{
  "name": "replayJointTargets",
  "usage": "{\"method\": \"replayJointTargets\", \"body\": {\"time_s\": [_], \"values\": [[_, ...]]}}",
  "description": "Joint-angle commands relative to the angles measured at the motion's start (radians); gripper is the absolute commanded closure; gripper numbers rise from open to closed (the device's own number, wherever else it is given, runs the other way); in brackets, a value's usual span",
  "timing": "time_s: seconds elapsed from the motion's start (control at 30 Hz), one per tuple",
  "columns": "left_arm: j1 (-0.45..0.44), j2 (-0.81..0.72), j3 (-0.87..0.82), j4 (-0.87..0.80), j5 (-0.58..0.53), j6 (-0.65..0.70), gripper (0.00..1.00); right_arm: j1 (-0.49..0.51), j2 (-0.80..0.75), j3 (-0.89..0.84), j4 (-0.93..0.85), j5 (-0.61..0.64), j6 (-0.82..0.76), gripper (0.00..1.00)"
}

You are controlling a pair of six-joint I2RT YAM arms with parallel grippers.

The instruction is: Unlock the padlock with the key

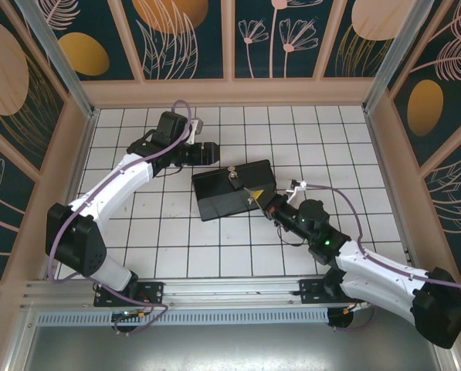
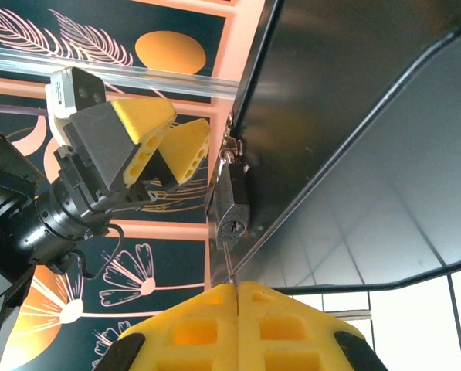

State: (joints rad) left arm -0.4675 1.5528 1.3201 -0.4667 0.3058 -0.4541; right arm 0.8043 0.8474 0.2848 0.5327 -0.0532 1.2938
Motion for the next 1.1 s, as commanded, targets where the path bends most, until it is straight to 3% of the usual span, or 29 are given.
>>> {"method": "replayJointTargets", "body": {"time_s": [0.0,1.07], "values": [[-0.013,-0.026,0.017,0.01,0.02,-0.001,0.24,0.012,0.005,-0.009,0.065,0.045,0.022,1.0],[-0.038,-0.044,-0.013,0.004,-0.005,-0.002,0.24,0.03,0.119,-0.012,0.179,0.06,0.085,1.0]]}}
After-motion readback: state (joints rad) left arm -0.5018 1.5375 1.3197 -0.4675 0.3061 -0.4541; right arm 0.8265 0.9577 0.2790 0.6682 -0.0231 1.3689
